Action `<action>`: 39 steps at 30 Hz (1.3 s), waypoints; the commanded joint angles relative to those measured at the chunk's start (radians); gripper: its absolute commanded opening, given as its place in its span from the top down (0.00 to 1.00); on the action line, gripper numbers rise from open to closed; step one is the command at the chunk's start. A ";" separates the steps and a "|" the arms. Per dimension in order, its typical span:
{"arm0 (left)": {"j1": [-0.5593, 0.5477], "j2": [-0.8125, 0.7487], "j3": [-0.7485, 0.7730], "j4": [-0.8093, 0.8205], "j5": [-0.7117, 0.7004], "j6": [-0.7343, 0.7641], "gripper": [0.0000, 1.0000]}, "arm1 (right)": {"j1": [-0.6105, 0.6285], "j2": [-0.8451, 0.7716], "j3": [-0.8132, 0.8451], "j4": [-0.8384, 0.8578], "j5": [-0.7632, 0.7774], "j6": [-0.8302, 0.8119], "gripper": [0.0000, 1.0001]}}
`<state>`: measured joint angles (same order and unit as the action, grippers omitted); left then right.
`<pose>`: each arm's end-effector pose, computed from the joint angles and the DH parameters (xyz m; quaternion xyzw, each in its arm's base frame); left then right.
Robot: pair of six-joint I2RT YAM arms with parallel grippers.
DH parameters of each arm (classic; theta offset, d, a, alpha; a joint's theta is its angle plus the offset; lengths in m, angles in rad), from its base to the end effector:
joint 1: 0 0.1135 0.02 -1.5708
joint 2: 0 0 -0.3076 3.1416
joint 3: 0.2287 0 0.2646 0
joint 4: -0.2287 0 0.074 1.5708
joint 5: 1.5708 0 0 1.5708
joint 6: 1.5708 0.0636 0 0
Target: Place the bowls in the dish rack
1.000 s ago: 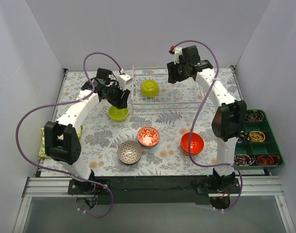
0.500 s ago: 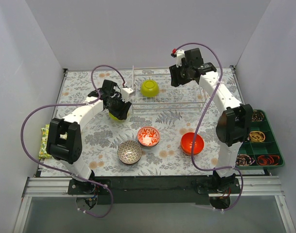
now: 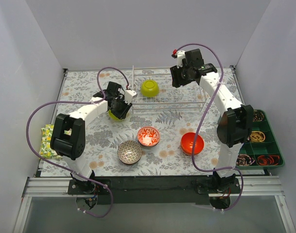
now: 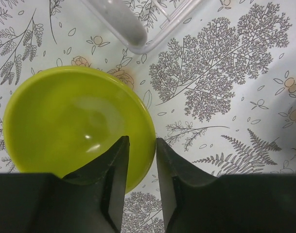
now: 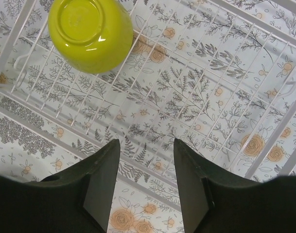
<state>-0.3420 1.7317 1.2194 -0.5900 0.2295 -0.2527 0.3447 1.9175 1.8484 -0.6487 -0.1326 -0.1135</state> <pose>0.3576 -0.1426 0.2218 0.0697 0.9641 -0.1740 0.1878 0.4574 0.1731 0.3547 -0.2330 0.8785 0.1075 0.4031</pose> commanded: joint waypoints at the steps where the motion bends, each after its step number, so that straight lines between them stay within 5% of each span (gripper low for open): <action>1: -0.012 -0.017 -0.011 0.022 -0.041 0.030 0.79 | 0.002 -0.049 -0.002 0.032 0.011 -0.017 0.44; 16: -0.015 -0.014 -0.031 0.045 -0.110 0.017 0.90 | 0.002 -0.025 0.012 0.034 0.021 -0.011 0.44; 20: -0.017 -0.052 0.020 -0.008 -0.098 0.015 1.00 | 0.002 -0.035 0.008 0.035 0.030 -0.015 0.44; 25: -0.015 -0.135 0.156 -0.119 -0.056 -0.003 1.00 | 0.002 -0.058 0.002 0.037 0.050 -0.017 0.44; 30: -0.017 -0.152 0.389 -0.156 0.109 -0.029 1.00 | 0.002 -0.071 -0.002 0.044 0.086 -0.012 0.45; 39: -0.015 -0.005 0.535 0.159 0.526 -0.323 1.00 | -0.012 -0.057 0.080 0.049 0.166 0.000 0.49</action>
<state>-0.3565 1.6642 1.7229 -0.5961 0.4988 -0.4030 0.3439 1.8954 1.8538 -0.6380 -0.0196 -0.1158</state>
